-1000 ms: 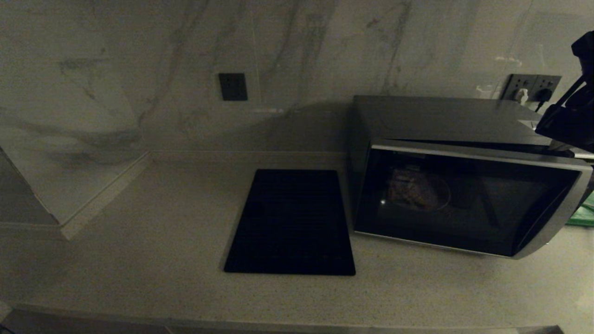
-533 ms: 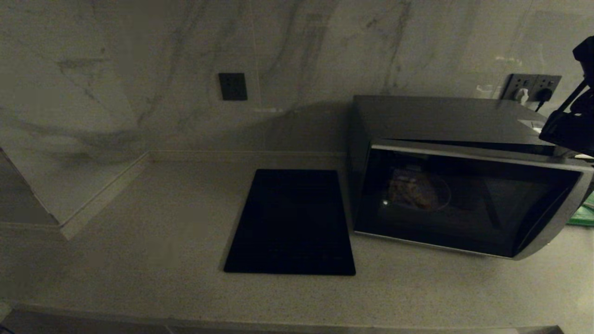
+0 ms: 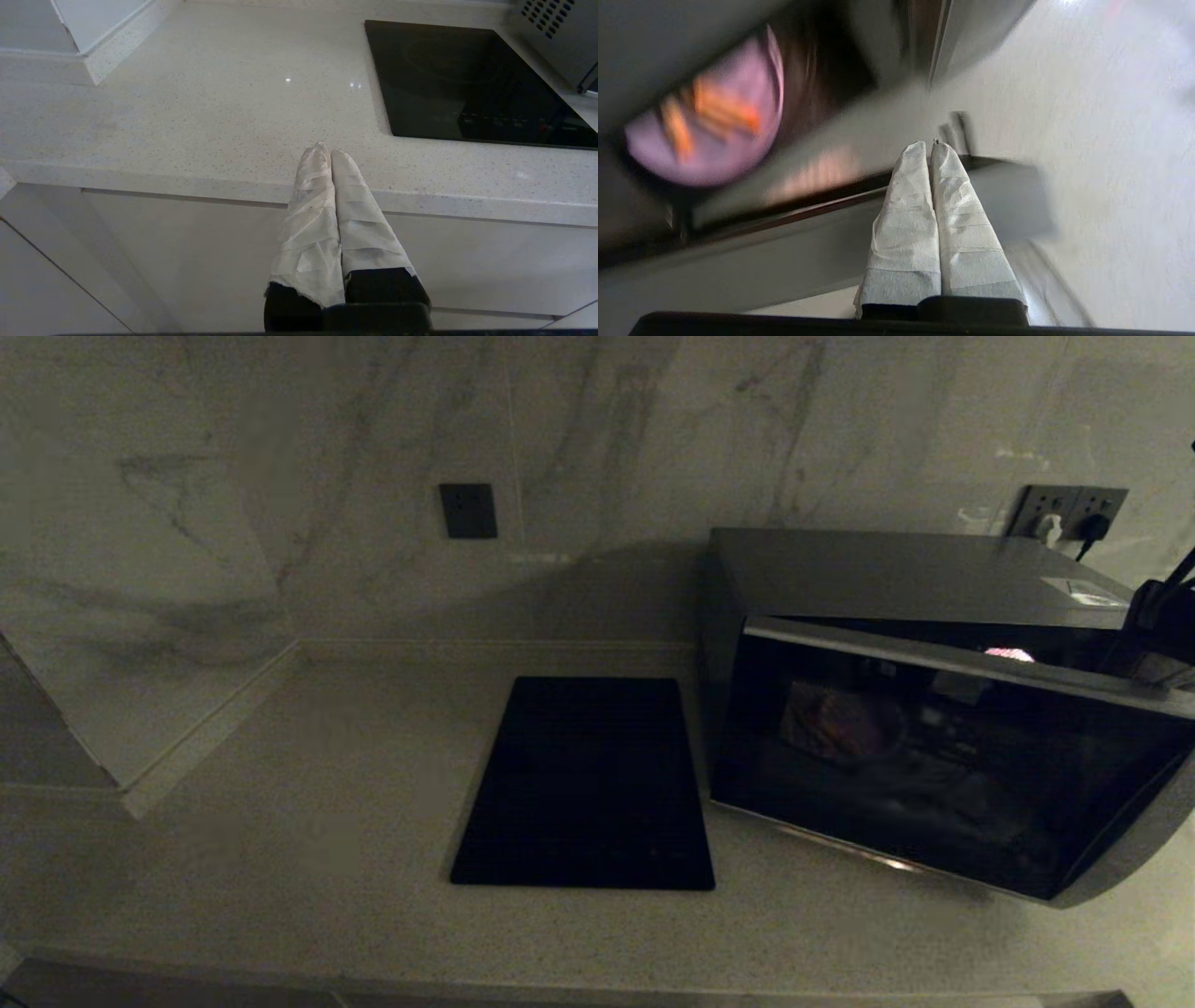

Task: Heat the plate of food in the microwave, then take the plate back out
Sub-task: Open the microwave oven

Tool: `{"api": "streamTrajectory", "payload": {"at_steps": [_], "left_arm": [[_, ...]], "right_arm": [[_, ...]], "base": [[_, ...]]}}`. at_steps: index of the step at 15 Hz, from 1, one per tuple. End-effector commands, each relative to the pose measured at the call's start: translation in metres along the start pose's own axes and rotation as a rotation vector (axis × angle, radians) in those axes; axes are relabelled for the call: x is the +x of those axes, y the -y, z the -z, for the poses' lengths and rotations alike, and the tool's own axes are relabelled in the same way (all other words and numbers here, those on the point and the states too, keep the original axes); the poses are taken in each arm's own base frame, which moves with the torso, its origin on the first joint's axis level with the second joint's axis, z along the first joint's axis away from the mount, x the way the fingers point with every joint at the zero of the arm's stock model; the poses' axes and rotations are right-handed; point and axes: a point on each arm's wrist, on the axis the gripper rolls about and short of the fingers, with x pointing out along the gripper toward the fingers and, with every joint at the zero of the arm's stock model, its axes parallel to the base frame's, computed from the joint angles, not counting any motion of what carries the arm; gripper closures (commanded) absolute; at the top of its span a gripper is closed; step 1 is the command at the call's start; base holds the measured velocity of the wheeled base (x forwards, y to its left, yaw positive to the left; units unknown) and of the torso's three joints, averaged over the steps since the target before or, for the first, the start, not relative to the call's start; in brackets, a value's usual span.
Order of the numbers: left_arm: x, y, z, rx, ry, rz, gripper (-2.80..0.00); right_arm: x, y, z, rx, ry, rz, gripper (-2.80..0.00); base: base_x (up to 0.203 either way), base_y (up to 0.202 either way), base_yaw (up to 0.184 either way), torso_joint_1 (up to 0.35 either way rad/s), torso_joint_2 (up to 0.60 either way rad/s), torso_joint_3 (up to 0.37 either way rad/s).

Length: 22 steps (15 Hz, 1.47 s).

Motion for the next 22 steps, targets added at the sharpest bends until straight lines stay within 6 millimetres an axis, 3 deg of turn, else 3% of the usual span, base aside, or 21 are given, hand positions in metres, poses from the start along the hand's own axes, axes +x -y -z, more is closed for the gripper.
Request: {"api": "streamTrajectory", "payload": {"at_steps": [1, 5, 12, 22], "left_arm": [[0.0, 0.0, 0.0, 0.0, 0.0, -0.001, 0.0], [0.0, 0.0, 0.0, 0.0, 0.0, -0.001, 0.0], [0.0, 0.0, 0.0, 0.0, 0.001, -0.001, 0.0], [0.0, 0.0, 0.0, 0.0, -0.001, -0.001, 0.0]], "right_arm": [[-0.021, 0.005, 0.014, -0.039, -0.067, -0.033, 0.0], [-0.05, 0.011, 0.044, -0.168, -0.29, -0.122, 0.0], [-0.066, 0.018, 0.057, -0.19, -0.352, -0.143, 0.0], [-0.078, 0.001, 0.077, -0.249, -0.428, -0.219, 0.0]], "base": [[0.0, 0.0, 0.0, 0.0, 0.0, 0.0], [0.0, 0.0, 0.0, 0.0, 0.0, 0.0], [0.0, 0.0, 0.0, 0.0, 0.0, 0.0], [0.0, 0.0, 0.0, 0.0, 0.0, 0.0]]}}
